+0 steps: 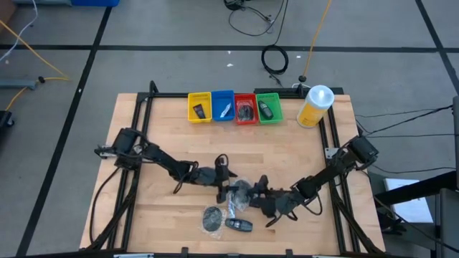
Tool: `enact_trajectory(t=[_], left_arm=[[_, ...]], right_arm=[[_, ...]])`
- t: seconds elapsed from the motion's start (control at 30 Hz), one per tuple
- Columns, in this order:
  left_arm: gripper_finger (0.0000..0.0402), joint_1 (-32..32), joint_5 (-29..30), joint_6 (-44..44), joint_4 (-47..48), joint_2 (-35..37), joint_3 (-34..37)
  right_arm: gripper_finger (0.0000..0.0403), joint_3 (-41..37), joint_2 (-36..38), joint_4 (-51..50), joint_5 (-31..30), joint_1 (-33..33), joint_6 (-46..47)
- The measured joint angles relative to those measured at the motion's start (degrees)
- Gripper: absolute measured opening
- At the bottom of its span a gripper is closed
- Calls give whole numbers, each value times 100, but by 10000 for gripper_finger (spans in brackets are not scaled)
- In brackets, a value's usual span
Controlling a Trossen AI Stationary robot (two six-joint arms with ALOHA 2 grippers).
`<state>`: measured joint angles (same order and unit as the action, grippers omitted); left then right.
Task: Pick & Place Travel size toiletries
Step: Put the black hairbrush into the red basket
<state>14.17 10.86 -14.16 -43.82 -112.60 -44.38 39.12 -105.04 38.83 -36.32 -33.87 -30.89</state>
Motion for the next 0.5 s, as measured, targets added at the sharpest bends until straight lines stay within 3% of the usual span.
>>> enact_trajectory(t=[0.4,0.5], left_arm=[[173,-75,-316,27,-84,-27,0],[166,-74,-324,154,77,164,2]], right_arm=[[25,-10,269,38,-276,265,-120],[21,-10,297,63,-321,321,-103]])
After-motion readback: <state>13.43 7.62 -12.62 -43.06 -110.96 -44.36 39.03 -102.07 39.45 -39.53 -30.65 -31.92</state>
